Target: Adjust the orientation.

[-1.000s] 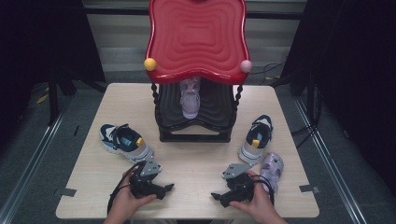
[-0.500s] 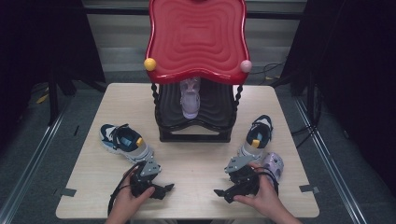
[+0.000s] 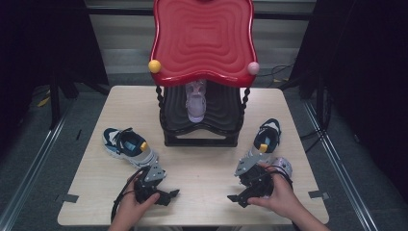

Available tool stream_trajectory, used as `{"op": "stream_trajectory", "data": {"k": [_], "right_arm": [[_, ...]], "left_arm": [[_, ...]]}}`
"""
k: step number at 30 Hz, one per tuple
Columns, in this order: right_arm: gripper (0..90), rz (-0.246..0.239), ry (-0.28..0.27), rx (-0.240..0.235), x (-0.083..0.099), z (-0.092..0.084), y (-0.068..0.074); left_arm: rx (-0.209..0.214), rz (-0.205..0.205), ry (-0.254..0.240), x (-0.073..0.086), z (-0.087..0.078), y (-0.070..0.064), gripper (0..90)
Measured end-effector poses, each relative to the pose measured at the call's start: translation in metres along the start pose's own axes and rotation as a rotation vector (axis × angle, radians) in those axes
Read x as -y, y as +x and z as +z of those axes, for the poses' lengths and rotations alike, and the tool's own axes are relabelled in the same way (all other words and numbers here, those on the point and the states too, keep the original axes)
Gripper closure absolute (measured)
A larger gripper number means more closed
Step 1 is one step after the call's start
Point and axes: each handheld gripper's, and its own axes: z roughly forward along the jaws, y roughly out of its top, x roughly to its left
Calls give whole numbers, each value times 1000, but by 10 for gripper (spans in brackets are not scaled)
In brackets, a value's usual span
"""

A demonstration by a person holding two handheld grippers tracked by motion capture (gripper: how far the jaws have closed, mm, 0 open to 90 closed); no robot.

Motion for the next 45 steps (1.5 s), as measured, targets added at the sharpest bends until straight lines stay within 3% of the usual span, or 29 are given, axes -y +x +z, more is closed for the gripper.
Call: {"op": "stream_trajectory", "data": {"k": [15, 22, 30, 38, 45], "right_arm": [[166, 31, 12, 20, 5, -35, -19], [176, 62, -33, 54, 13, -55, -30], [195, 112, -76, 99, 37, -71, -43], [227, 165, -94, 127, 63, -74, -53], [317, 196, -93, 135, 84, -71, -56]], "left_arm": [[5, -6, -1, 0, 0, 0, 126], [0, -1, -1, 0, 0, 0, 127], [1, -2, 0, 0, 0, 0, 126], [5, -6, -2, 0, 0, 0, 126], [1, -2, 0, 0, 0, 0, 126]]}}
